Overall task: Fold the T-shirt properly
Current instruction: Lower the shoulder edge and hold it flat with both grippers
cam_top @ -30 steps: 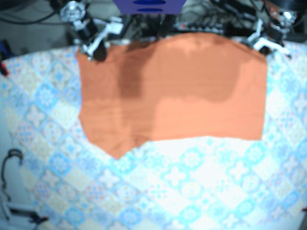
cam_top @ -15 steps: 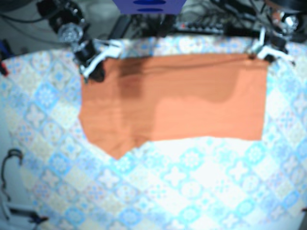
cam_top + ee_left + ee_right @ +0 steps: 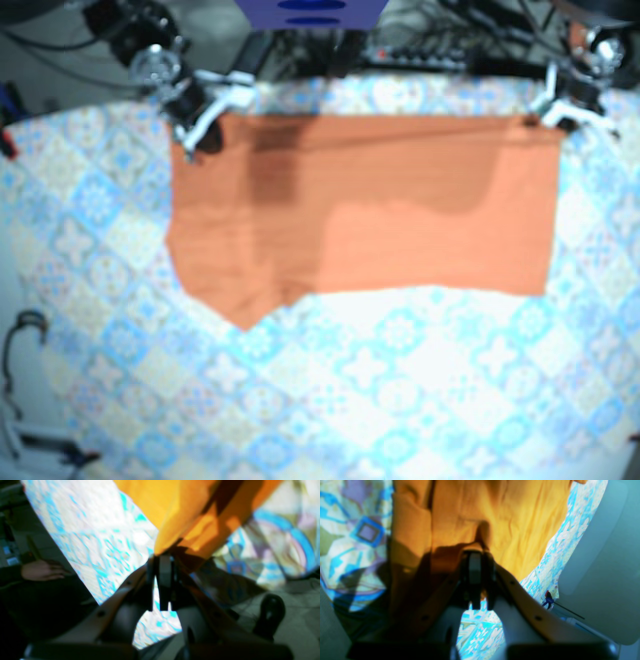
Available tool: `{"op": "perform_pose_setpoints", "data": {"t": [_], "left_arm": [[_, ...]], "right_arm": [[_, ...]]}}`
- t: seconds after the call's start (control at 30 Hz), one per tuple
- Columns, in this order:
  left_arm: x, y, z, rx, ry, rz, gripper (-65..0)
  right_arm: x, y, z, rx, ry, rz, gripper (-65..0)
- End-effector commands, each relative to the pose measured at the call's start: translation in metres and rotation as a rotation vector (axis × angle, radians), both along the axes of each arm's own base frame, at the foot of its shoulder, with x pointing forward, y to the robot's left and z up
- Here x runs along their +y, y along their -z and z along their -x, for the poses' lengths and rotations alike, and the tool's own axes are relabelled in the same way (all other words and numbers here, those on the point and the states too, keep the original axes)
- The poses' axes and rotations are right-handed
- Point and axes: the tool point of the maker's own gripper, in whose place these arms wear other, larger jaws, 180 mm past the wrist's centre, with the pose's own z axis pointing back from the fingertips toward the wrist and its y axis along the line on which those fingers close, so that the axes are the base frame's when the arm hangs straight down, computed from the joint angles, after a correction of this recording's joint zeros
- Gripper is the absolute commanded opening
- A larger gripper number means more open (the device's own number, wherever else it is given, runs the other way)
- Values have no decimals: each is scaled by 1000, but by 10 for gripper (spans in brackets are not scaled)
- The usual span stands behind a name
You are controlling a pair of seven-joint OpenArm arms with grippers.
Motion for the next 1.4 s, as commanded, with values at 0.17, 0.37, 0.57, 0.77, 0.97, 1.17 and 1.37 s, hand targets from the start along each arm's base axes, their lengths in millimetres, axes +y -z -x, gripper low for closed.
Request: {"op": "perform_pose_setpoints", "data": {"t": [0.17,0.37,0.57,0.77,0.97,1.17,1.37], "left_arm": [[9,-8,-6,-22,11,-29,-650],[9,-13,-21,-54,12,-30,-650],[10,-18,-33,-83,15,-34,-650],[10,-21,-40,-99,15,-34,-650],[10,-23,-49,-120,11,-33,-650],[6,-23,-54,-125,18,-26,-650],[-3,-20,-60,-127,35,-14,-650]], "right_arm": [[-1,-11,-13,-50,-6,0,-639],[-1,-11,-14,-51,-5,-2,-639],[-1,-11,-14,-51,-5,-2,-639],[-1,-11,-13,-49,-5,-2,-639],[-1,-11,-13,-50,-6,0,-639],[-1,-11,-13,-50,-6,0,-639],[-1,-11,-13,-50,-6,0,-639]]}}
